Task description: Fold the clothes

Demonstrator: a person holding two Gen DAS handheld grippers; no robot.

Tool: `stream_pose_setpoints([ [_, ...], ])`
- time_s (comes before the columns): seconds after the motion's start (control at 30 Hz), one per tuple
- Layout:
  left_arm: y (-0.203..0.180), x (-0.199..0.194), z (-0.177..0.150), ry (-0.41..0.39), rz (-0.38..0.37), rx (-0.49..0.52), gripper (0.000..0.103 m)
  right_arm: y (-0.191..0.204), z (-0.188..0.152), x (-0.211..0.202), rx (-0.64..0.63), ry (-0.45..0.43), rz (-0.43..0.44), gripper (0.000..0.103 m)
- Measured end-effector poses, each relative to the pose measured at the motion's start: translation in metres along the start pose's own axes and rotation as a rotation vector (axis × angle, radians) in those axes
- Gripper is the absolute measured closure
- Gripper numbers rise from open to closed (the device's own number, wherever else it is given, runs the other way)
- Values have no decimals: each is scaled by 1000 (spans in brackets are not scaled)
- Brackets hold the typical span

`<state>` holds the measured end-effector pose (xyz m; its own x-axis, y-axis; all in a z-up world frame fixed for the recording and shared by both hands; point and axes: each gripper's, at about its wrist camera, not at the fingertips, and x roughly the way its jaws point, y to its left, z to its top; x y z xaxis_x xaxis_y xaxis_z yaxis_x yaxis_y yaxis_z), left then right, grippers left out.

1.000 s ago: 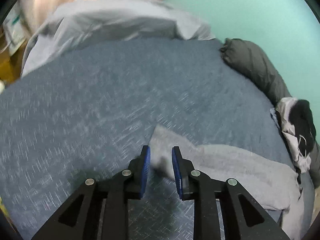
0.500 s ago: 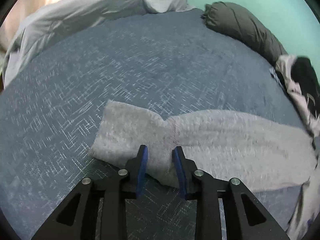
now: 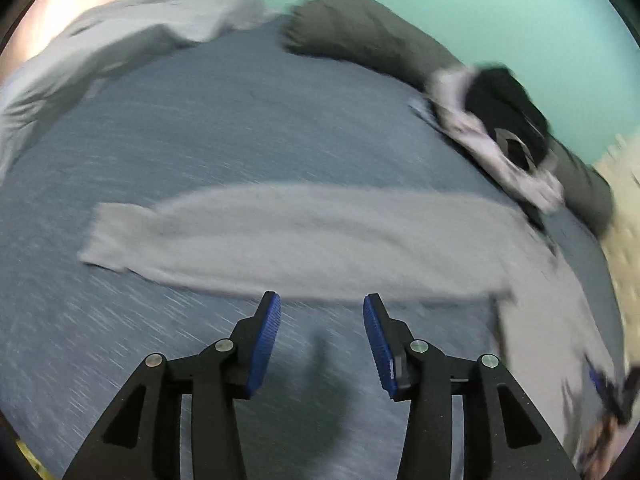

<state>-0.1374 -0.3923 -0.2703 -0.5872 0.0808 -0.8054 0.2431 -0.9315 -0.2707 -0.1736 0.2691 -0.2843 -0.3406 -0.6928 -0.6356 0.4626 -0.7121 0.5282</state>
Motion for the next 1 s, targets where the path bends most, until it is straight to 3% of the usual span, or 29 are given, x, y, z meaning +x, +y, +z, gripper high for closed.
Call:
stream_pose_setpoints([
  [0.27, -93, 14, -70, 231, -195, 200, 52, -49, -25, -52, -40, 227, -178, 49],
  [0.33, -108, 18, -90, 288, -208, 247, 52, -57, -37, -63, -47, 268, -217, 48],
  [0.5, -123, 27, -132, 418, -223, 304, 51, -66, -66, -75, -23, 355, -215, 48],
  [0.87, -116, 32, -187, 517, -207, 311, 50, -64, -112, -77, -6, 458, -192, 49],
  [1.0, -118, 30, -197, 507, -217, 329, 50, -60, -116, -74, -35, 466, -182, 78],
])
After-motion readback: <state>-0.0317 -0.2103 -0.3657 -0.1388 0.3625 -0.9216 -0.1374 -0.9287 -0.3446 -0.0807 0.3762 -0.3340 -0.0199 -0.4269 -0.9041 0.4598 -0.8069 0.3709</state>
